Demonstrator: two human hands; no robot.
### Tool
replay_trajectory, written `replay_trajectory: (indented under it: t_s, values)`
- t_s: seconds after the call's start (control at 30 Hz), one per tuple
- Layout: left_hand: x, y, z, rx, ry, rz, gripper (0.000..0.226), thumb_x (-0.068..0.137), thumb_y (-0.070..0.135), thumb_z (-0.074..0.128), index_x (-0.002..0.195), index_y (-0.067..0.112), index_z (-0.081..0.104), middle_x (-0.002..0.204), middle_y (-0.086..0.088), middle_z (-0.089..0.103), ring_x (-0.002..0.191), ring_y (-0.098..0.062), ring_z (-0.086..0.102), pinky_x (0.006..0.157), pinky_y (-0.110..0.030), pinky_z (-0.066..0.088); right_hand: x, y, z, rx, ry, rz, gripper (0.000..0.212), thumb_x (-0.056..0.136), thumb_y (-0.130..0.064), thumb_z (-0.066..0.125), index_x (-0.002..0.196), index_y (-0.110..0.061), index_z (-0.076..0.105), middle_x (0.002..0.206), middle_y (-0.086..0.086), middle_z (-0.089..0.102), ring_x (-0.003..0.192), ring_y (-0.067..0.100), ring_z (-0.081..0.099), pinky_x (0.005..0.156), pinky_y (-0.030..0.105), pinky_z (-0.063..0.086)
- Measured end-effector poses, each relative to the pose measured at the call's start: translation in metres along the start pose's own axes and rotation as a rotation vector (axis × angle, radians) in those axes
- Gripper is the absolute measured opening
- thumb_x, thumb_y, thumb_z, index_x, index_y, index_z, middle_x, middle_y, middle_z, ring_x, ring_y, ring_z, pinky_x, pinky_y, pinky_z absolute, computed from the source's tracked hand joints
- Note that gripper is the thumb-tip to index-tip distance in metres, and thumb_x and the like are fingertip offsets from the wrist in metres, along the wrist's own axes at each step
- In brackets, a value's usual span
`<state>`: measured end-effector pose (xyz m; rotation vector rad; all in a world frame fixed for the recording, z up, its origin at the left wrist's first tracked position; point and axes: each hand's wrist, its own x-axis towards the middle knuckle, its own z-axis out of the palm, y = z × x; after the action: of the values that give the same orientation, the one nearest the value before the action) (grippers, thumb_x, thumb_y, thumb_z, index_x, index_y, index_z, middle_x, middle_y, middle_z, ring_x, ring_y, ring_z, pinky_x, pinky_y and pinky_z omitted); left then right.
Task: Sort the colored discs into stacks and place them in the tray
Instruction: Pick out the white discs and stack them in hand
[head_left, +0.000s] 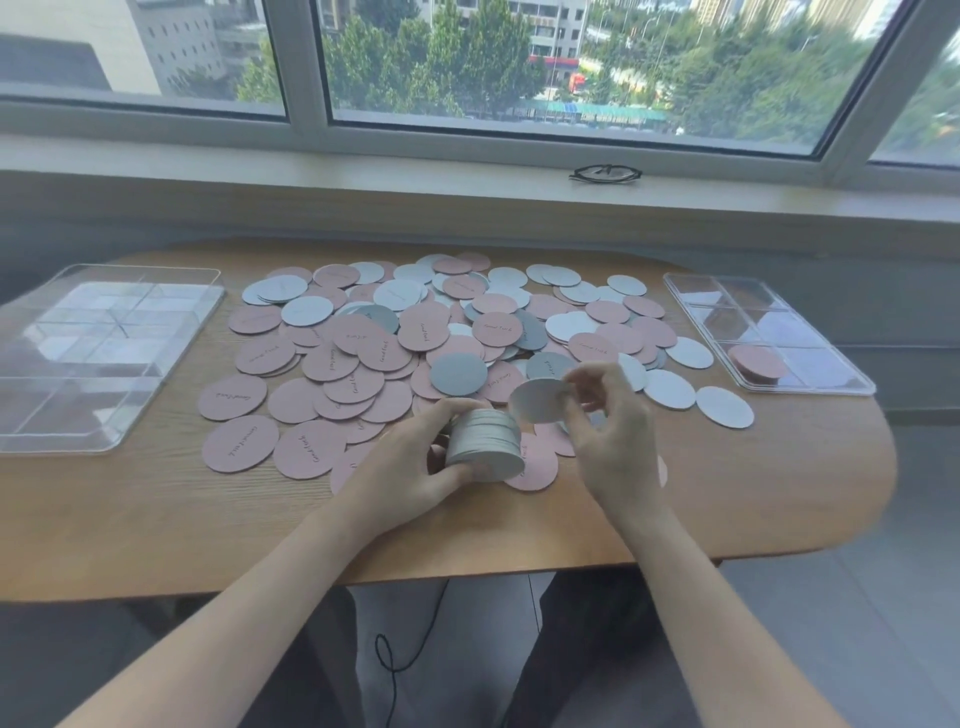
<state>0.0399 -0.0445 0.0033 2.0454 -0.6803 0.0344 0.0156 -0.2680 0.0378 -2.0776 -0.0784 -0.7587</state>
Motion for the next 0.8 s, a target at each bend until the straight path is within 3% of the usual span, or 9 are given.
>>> replay_trajectory:
  t_s: [0.13, 0.23, 0.3, 0.37, 0.47, 0.53, 0.63, 0.8]
  values:
    - [0.001, -0.003, 0.001, 0.021, 0.039, -0.043, 0.064, 0.083, 0.024, 0.077, 0.137, 0.038, 0.045, 0.111, 0.012, 0.066, 0.099, -0.008, 0.066, 0.082, -0.029, 0.055, -0.006, -0.007, 0.024, 0.151, -0.169, 0.087, 0.015, 0.094, -0.008, 0.063, 0.1, -0.022, 0.063, 0.09, -0.015, 0.069, 0.091, 0.007, 0.066, 0.079, 0.019, 0.049]
    - [0.002, -0.005, 0.002, 0.073, 0.031, -0.063, 0.072, 0.085, 0.036, 0.072, 0.147, 0.043, 0.035, 0.106, 0.021, 0.061, 0.094, -0.001, 0.062, 0.079, -0.018, 0.048, -0.014, -0.005, 0.032, 0.177, -0.317, 0.115, 0.017, 0.098, -0.024, 0.055, 0.111, -0.028, 0.065, 0.101, -0.018, 0.07, 0.099, 0.004, 0.064, 0.083, 0.022, 0.049]
    - [0.002, -0.004, 0.002, 0.117, 0.02, -0.066, 0.076, 0.086, 0.052, 0.063, 0.152, 0.044, 0.026, 0.109, 0.023, 0.059, 0.097, 0.0, 0.059, 0.084, -0.018, 0.046, -0.017, -0.001, 0.032, 0.131, -0.385, 0.088, 0.034, 0.098, -0.037, 0.048, 0.126, -0.026, 0.063, 0.118, -0.017, 0.067, 0.111, -0.001, 0.059, 0.092, 0.019, 0.045]
    - [0.003, -0.005, 0.002, 0.189, 0.006, -0.076, 0.08, 0.088, 0.057, 0.057, 0.156, 0.039, 0.019, 0.122, 0.013, 0.057, 0.107, -0.007, 0.056, 0.094, -0.024, 0.044, -0.019, 0.003, 0.031, 0.029, -0.461, 0.021, 0.055, 0.1, -0.055, 0.035, 0.141, -0.024, 0.053, 0.135, -0.017, 0.056, 0.122, -0.006, 0.047, 0.103, 0.017, 0.034]
    - [0.004, -0.003, 0.003, 0.308, -0.008, -0.052, 0.087, 0.087, 0.064, 0.045, 0.159, 0.027, 0.012, 0.14, 0.002, 0.051, 0.123, -0.013, 0.045, 0.104, -0.029, 0.036, -0.02, 0.009, 0.03, -0.099, -0.501, -0.107, 0.083, 0.093, -0.074, 0.013, 0.15, -0.02, 0.039, 0.136, -0.02, 0.043, 0.126, -0.011, 0.034, 0.107, 0.013, 0.02]
    - [0.004, -0.001, 0.004, 0.338, -0.016, -0.032, 0.09, 0.085, 0.068, 0.037, 0.159, 0.024, 0.011, 0.147, 0.002, 0.048, 0.129, -0.012, 0.04, 0.109, -0.032, 0.035, -0.019, 0.012, 0.03, -0.188, -0.507, -0.156, 0.084, 0.093, -0.074, 0.011, 0.153, -0.019, 0.034, 0.141, -0.016, 0.045, 0.131, -0.003, 0.036, 0.106, 0.018, 0.02]
    - [0.004, -0.003, 0.005, 0.37, -0.028, 0.01, 0.094, 0.088, 0.069, 0.047, 0.159, 0.022, 0.008, 0.151, 0.002, 0.044, 0.133, -0.015, 0.04, 0.11, -0.033, 0.035, -0.019, 0.017, 0.03, -0.336, -0.502, -0.207, 0.075, 0.097, -0.068, 0.014, 0.154, -0.021, 0.029, 0.145, -0.006, 0.048, 0.133, 0.011, 0.041, 0.106, 0.028, 0.024]
    - [0.004, -0.003, 0.005, 0.355, -0.022, 0.014, 0.092, 0.09, 0.052, 0.064, 0.159, 0.025, 0.009, 0.149, 0.003, 0.046, 0.132, -0.014, 0.042, 0.104, -0.021, 0.03, -0.003, 0.032, 0.012, -0.283, -0.483, -0.149, 0.076, 0.094, -0.071, 0.02, 0.148, -0.022, 0.04, 0.133, -0.006, 0.056, 0.126, 0.01, 0.046, 0.106, 0.032, 0.027]
